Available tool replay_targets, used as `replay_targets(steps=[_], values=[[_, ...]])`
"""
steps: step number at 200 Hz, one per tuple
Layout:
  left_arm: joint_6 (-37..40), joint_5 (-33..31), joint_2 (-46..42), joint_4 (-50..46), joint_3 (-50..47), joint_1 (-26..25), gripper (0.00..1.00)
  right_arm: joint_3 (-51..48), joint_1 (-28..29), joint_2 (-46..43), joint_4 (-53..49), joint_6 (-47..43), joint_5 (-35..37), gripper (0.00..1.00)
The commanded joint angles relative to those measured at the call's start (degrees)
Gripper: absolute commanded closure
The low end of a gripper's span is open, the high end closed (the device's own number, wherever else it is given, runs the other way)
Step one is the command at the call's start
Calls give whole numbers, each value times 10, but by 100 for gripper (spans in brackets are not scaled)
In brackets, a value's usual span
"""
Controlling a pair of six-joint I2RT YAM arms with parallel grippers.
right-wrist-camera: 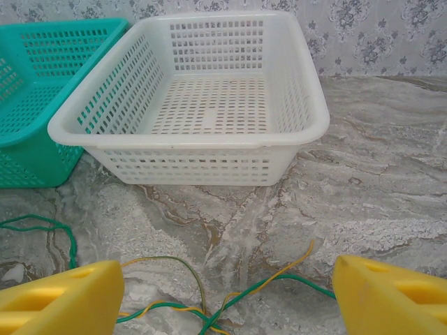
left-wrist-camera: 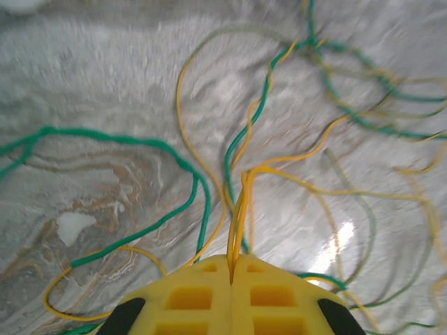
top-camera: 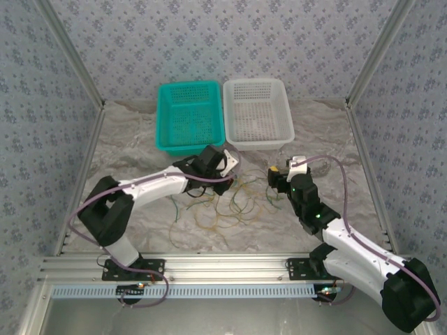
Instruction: Untangle the cables
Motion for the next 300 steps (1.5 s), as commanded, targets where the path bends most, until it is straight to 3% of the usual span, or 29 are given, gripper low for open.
replay_targets(steps=[1,39,68,91,122,157,213,252,264,300], values=[[-17,26,-61,-4,14,-3,100,-2,-3,-7,5,6,15,19],[-42,52,-146,-12,7,3,100,4,-3,-36,-7,-2,-20,19],[-94,82,-207,4,8,41,100,61,-4,-103,-75,-7,-119,18],[-146,140,-238,47,10,82,100,121,-7,-123,-113,-10,-201,16],[-157,170,-249,35,54,90,100,197,-8,-119,-167,-26,-338,15],[-186,143,-256,11,100,101,100,250,-13,-105,-199,-11,-362,11],[-235,129,-257,58,130,103,100,257,-7,-17,-143,4,-531,16],[-241,138,-249,68,126,102,100,234,2,61,-69,24,-510,23],[-240,143,-246,68,121,102,100,238,1,78,-62,23,-506,30],[-220,149,-256,74,90,101,100,217,-11,56,-42,6,-442,35]])
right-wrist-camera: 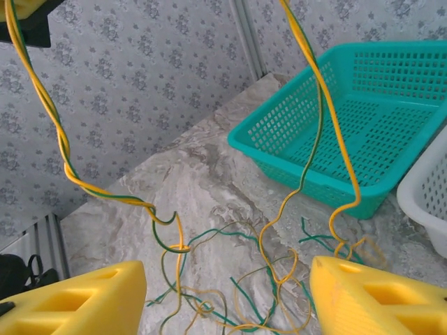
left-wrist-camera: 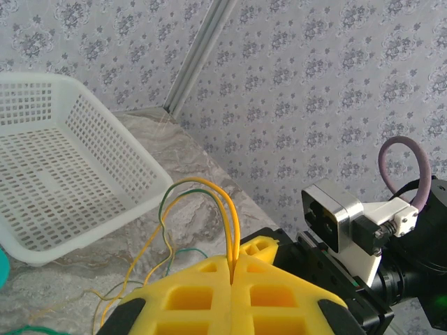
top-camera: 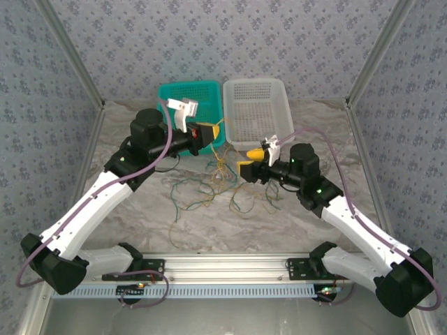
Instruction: Untangle the cables
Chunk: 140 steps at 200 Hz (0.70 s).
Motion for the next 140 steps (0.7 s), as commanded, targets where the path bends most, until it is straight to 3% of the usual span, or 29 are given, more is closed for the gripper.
replay_targets(steps=[1,45,100,140], values=[[10,11,-9,25,-17,0,100,-12,-10,-26,43,-8,42,34],[3,34,-6,38,-29,0,100,-15,-44,-15,42,-24,69,15],[2,40,-3,40,-28,0,100,8,-62,61,63,-56,-64,15],[3,45,-7,41,-34,0,100,-2,-62,90,111,-74,-46,17]])
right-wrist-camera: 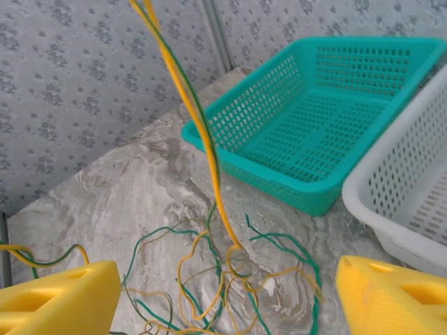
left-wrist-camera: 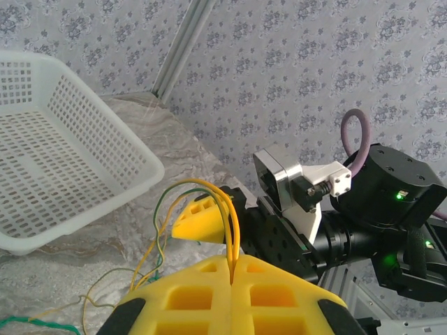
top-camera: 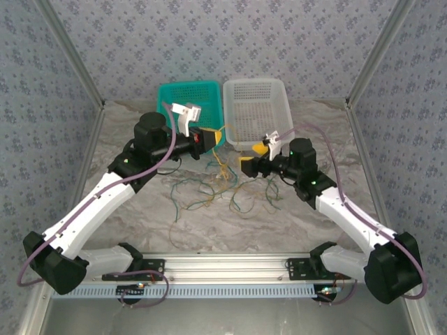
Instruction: Untangle the cables
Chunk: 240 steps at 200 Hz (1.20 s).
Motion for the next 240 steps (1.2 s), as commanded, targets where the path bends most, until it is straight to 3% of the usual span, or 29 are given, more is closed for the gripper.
replay_targets(steps=[1,27,44,97,217,240], values=[[4,17,-7,23,-5,0,100,9,-2,16,47,-24,-14,17],[3,15,-8,26,-11,0,100,44,9,60,34,-29,-55,16],[1,16,-10,28,-16,0,100,50,24,71,40,-29,-15,26],[12,-16,-28,18,-34,1,100,45,18,51,33,-25,31,100],[34,-116,-46,11,-68,6,100,35,-3,-16,-80,-14,67,100],[37,-113,-45,15,-74,7,100,40,-4,-11,-93,-16,37,100]])
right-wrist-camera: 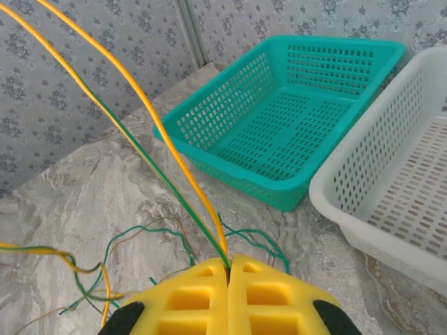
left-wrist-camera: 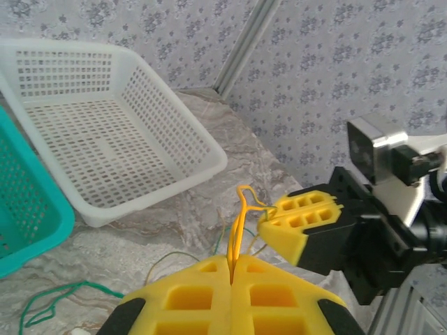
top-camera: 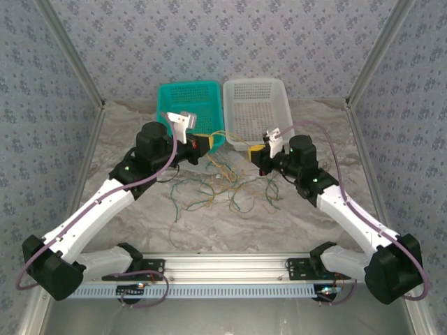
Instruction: Untangle the cables
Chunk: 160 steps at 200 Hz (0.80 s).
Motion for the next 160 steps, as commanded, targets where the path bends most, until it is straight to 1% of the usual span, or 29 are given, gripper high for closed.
replay_targets(steps=[1,8,14,21,32,33,37,46,51,59,66,92,113,141,160], values=[[14,-11,-17,10,-3,3,100,10,-3,-5,-29,7,-14,100],[14,-6,-15,11,-3,3,100,14,-2,0,-32,7,-32,100],[12,-1,-14,13,-3,3,100,17,2,4,-37,7,-40,97],[11,4,-12,16,-2,3,100,20,6,8,-41,7,-44,95],[11,20,-10,23,-4,2,100,21,15,14,-42,6,-47,86],[11,21,-10,24,-4,2,100,21,16,15,-41,6,-47,84],[10,25,-10,27,-5,0,100,20,19,17,-40,6,-45,80],[11,35,-8,34,-7,-2,100,21,23,22,-37,7,-40,78],[12,39,-7,36,-7,-4,100,20,24,24,-35,9,-36,81],[15,43,-5,37,-6,-8,100,19,25,25,-27,11,-35,93],[18,48,-5,38,-6,-10,100,16,25,24,-22,12,-34,100],[25,48,-6,40,-7,-13,100,8,26,13,-5,16,-17,100],[29,31,-7,30,-5,-12,100,2,20,-3,-9,13,5,100],[29,2,-13,30,-17,-9,100,-16,8,-35,-9,15,13,100],[25,-3,-14,33,-23,-3,100,-31,-5,-57,-8,20,22,100]])
